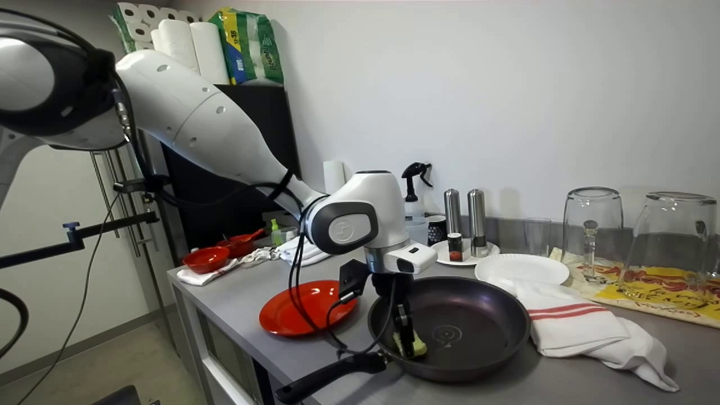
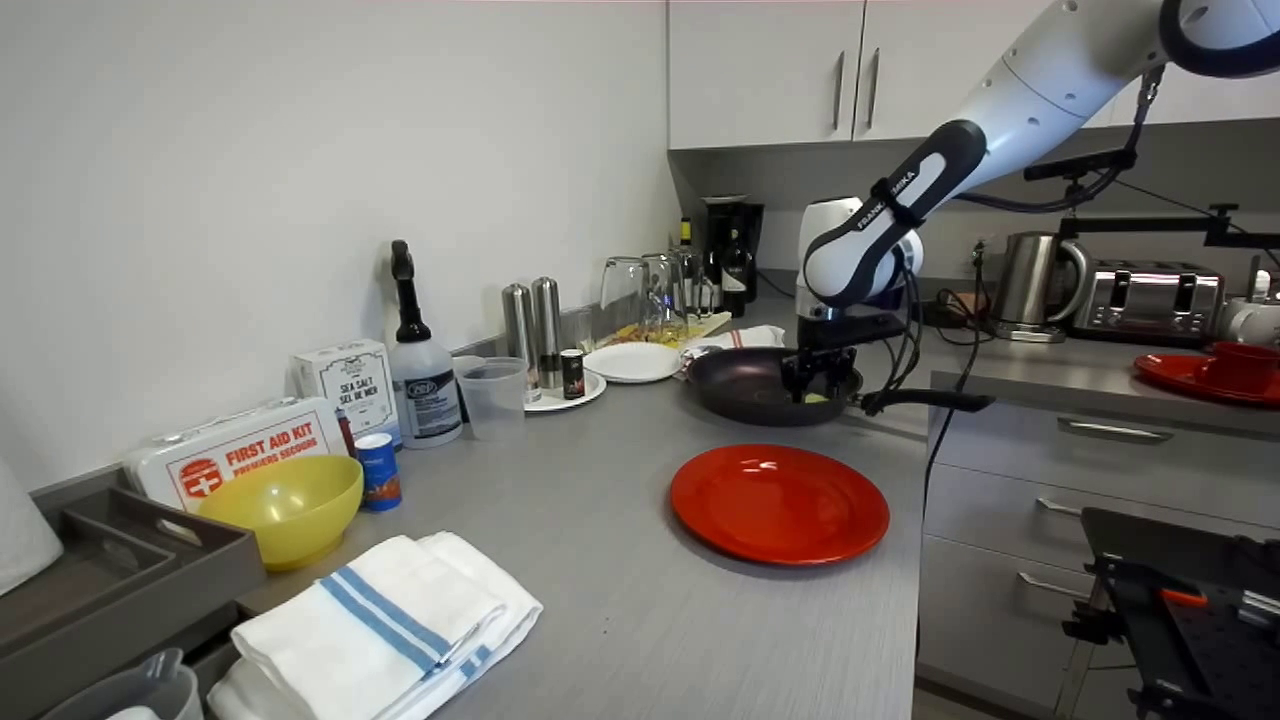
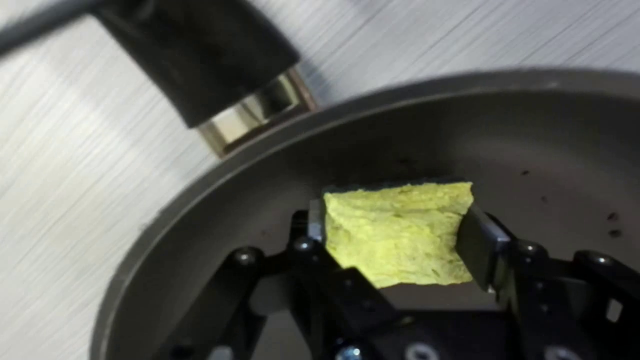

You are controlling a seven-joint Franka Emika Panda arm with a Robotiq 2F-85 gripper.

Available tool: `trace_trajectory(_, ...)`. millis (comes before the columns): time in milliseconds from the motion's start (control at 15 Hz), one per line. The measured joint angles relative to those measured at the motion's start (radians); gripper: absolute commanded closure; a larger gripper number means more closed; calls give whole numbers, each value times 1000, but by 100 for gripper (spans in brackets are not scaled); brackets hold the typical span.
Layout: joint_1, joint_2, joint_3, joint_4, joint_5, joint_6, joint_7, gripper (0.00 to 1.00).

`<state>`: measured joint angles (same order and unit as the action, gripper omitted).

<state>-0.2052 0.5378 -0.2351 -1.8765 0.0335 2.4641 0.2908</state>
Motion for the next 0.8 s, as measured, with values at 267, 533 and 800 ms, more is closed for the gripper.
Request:
trace_trajectory(267,45,-5,38,1,-16,-7,-42,61)
trace_trajectory(533,82,20,39,38,-36,-7,-39,61)
trace_trajectory(800,83,79,22,126,-36,-4,-1,61)
